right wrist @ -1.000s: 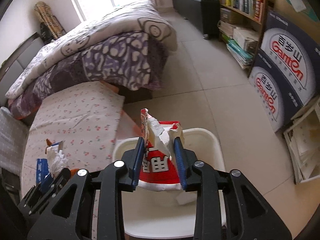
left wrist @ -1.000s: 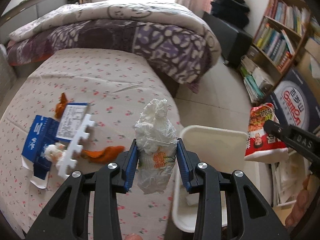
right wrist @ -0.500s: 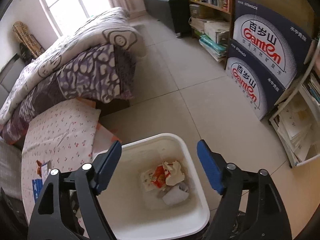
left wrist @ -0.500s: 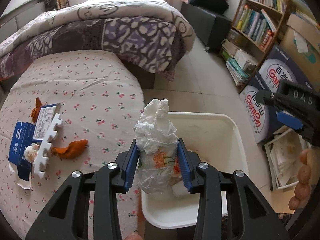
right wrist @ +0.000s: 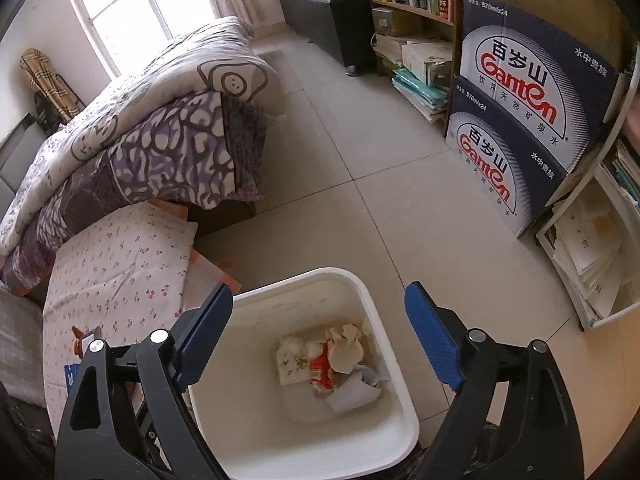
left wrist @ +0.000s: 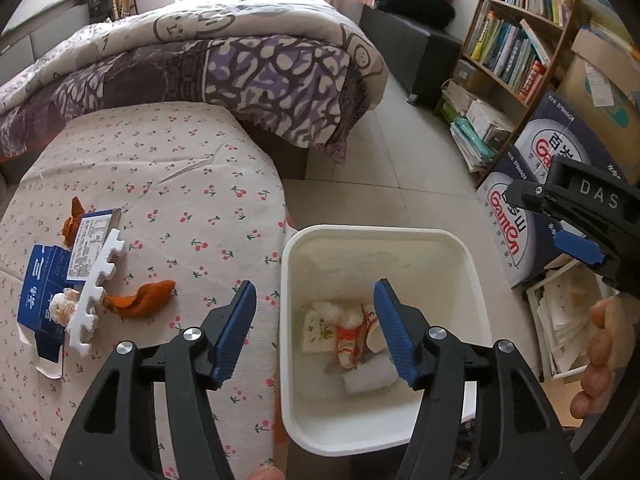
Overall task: Collect trash
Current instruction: 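Grasp the blue carton with the left gripper while the right gripper grasps the orange piece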
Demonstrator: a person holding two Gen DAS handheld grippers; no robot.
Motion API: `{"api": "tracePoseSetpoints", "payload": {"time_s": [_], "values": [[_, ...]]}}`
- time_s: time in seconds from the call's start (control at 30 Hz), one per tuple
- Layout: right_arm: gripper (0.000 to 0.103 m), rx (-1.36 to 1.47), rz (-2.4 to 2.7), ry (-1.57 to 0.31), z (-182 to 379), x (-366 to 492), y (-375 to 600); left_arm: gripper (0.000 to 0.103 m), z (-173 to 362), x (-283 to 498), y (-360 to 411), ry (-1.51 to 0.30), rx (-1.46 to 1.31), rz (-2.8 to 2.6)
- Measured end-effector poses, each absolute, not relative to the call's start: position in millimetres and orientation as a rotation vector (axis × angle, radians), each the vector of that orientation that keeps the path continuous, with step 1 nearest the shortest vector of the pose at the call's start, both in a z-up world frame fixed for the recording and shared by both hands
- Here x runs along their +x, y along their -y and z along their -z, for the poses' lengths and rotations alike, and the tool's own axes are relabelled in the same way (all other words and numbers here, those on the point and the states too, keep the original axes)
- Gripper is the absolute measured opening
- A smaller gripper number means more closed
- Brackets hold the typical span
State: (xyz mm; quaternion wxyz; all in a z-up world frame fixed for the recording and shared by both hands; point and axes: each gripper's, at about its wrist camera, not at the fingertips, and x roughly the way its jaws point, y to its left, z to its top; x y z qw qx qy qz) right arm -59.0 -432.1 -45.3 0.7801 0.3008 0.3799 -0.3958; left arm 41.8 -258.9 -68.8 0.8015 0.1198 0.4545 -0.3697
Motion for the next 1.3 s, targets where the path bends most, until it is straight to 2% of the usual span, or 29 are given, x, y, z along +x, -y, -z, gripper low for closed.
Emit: {"api": "tracePoseSetpoints", "payload": {"time_s": [0.33,1.03,1.3], "values": [[0.089,0.612,0.799,-0.862,52,-27,406,0.07,88,71,232,-1.011,0.285,0.682],[0.09,0.52,0.616,-0.992,78,62,328,0.074,113,220,96,-1.217,0.233,0.298],[0.091,0.499,0.513,-1.043,91,96,293,0.076,139,246,72,-1.314,0.33,0.279]]}}
